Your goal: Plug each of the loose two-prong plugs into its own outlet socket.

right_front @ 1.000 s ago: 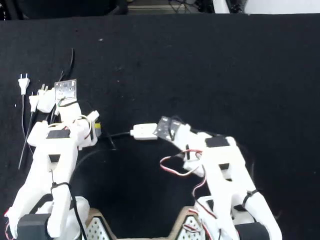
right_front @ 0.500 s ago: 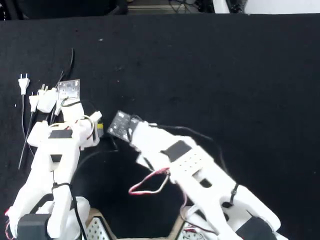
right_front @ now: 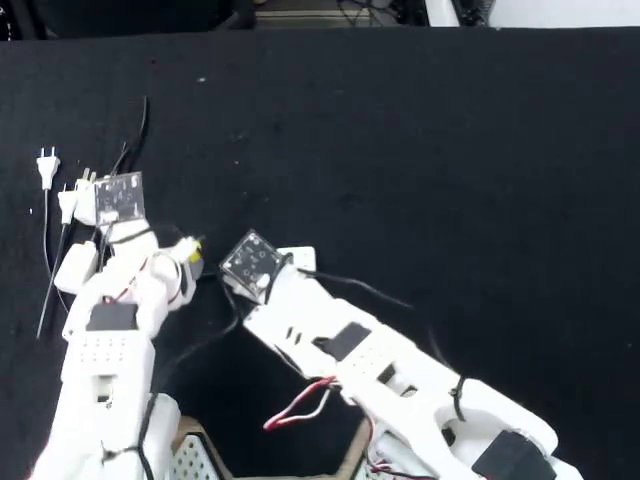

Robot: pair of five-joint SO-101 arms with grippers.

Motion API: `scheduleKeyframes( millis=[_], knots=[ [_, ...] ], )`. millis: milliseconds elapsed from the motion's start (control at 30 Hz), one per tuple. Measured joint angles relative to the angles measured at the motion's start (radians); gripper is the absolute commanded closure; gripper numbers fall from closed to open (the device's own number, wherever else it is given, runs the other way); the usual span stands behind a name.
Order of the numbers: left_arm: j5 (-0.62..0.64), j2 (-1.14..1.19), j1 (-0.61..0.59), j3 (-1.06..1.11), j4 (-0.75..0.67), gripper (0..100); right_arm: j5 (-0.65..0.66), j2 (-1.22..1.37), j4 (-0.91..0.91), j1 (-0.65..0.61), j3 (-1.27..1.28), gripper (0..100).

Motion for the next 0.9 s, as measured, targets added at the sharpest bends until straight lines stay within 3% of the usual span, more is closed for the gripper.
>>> scheduleKeyframes(
  millis=[233, 433, 567, 900],
  knots=[
    [0.011, -0.207, 0.006, 0.087, 0.002, 78, -0.009, 0.0, -0.011, 0.0, 0.0, 98.7],
    [0.011, -0.348, 0.147, 0.164, 0.002, 78, -0.109, 0.0, -0.012, 0.0, 0.0, 98.7],
    [0.011, -0.43, 0.17, 0.199, 0.002, 78, -0.12, 0.0, -0.012, 0.0, 0.0, 98.7],
    [-0.029, -0.493, 0.218, 0.229, 0.011, 78, -0.121, 0.0, -0.012, 0.0, 0.0, 98.7]
  ],
)
